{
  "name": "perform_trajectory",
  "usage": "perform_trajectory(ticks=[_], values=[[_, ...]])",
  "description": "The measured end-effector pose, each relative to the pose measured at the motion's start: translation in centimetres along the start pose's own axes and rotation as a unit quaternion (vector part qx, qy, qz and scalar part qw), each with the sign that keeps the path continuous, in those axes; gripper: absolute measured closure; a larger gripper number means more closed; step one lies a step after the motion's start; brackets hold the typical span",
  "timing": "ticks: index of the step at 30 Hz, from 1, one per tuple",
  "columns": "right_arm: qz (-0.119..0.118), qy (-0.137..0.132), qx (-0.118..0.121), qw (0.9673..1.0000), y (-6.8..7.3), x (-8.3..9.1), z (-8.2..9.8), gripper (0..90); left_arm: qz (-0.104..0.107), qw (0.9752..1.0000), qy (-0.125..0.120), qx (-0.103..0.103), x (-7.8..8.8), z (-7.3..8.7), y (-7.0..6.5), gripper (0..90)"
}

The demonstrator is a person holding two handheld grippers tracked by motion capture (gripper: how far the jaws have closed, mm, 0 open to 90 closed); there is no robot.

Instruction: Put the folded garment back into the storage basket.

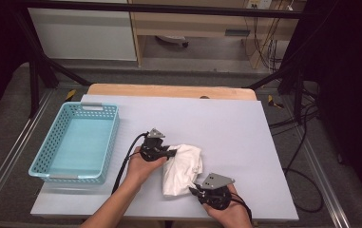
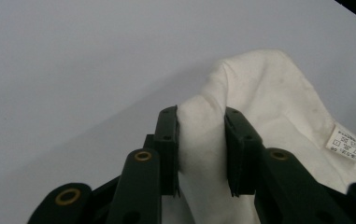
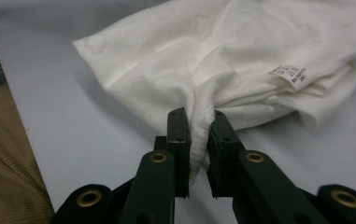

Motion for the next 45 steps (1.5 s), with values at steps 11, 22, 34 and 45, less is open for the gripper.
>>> perform_trajectory(ticks=[11,22,34,45], values=[[0.001,-0.029,-0.01,0.9995,-0.3,0.8,-0.6,81.5,0.009,0.9996,-0.005,-0.027,1.3,-1.5,-1.3,70.3],[0.005,-0.049,0.006,0.9988,0.1,2.1,-2.6,81.5,0.007,0.9985,-0.016,-0.052,3.4,-2.8,-2.6,70.3],[-0.021,-0.051,0.009,0.9984,-0.2,1.7,-5.9,81.5,0.0,0.998,-0.031,-0.054,5.8,-5.0,-2.3,70.3],[-0.07,-0.05,0.013,0.9962,-1.1,0.3,-9.9,81.5,-0.008,0.9976,-0.043,-0.053,8.8,-6.8,-0.7,70.3]])
Point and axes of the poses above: each handheld gripper's, and its own axes: x roughly backward along the jaws, z roughly out of its underside, y roughly to its left, the point moved 6 cm from there along -x, roughly forward along the jaws, and after that the axes turned 13 degrees about x, right-handed, at the moved point
